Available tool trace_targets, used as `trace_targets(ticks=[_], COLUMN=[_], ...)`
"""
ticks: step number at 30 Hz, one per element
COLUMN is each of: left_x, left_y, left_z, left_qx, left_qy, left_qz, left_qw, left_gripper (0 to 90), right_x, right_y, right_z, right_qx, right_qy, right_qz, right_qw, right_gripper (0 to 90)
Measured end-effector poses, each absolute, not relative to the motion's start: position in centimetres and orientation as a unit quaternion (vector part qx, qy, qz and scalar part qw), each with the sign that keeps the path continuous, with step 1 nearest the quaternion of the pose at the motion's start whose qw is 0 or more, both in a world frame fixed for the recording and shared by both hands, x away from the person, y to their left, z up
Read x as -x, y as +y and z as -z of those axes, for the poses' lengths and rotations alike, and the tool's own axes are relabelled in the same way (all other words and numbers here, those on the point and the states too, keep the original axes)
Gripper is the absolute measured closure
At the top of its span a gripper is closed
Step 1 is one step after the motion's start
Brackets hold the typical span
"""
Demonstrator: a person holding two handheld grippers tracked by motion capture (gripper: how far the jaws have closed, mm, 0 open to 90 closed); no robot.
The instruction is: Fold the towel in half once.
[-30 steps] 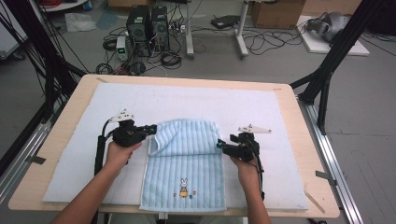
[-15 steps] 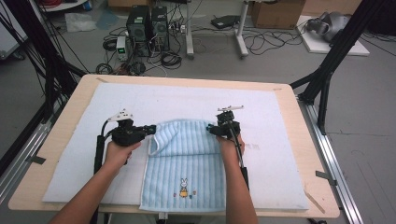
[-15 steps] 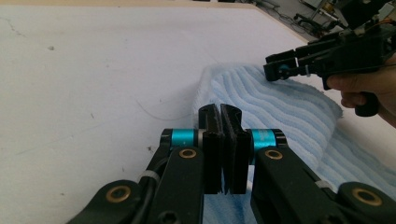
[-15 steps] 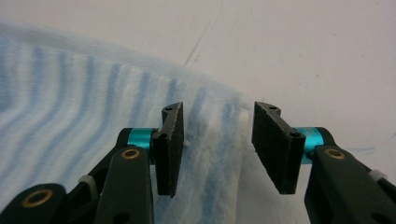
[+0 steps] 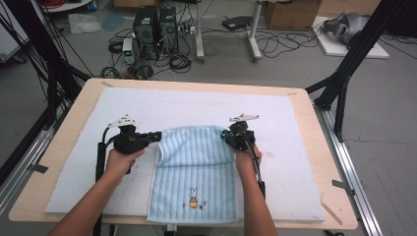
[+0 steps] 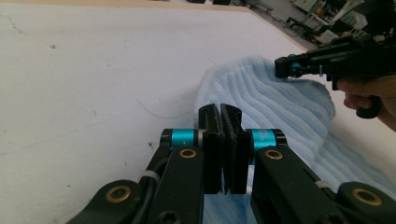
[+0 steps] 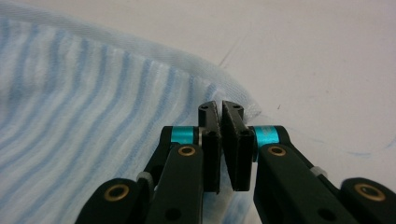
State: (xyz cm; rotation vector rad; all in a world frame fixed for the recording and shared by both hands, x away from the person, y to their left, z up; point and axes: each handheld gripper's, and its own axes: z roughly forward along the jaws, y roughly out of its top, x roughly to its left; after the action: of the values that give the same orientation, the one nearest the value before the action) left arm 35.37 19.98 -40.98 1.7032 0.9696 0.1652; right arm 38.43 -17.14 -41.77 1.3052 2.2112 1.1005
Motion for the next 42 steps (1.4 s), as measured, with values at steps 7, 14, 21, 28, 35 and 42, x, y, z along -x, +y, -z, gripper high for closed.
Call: trace_targets(ticks=[7, 14, 21, 28, 35, 42], left_x=[-33.4, -30.5, -28.0, -27.0, -26.9, -28.3], left_y=[21.1, 21.6, 21.4, 21.1, 21.2, 22.3], left_z=[40.3, 40.8, 42.3, 44.3, 44.9, 44.1], left_qx=[-0.724, -0.728, -0.744, -0.763, -0.772, -0.743], left_qy=[0.384, 0.369, 0.358, 0.358, 0.360, 0.391], left_qz=[-0.038, -0.029, -0.014, 0.002, 0.007, -0.027], left_qw=[0.571, 0.577, 0.564, 0.537, 0.524, 0.542], left_gripper=[86.8, 86.8, 86.5, 86.0, 84.5, 60.2], right_x=[-33.8, -29.4, -26.6, -24.8, -24.0, -24.1], right_y=[-19.0, -20.3, -21.2, -21.4, -21.7, -22.5], right_z=[40.5, 41.5, 42.1, 42.7, 43.4, 43.0], right_qx=[-0.429, -0.429, -0.427, -0.421, -0.419, -0.432], right_qy=[0.757, 0.737, 0.740, 0.760, 0.777, 0.746], right_qz=[-0.462, -0.499, -0.498, -0.475, -0.455, -0.494], right_qw=[0.172, 0.156, 0.147, 0.137, 0.118, 0.110], right_gripper=[85.9, 85.8, 85.6, 85.5, 84.6, 64.8])
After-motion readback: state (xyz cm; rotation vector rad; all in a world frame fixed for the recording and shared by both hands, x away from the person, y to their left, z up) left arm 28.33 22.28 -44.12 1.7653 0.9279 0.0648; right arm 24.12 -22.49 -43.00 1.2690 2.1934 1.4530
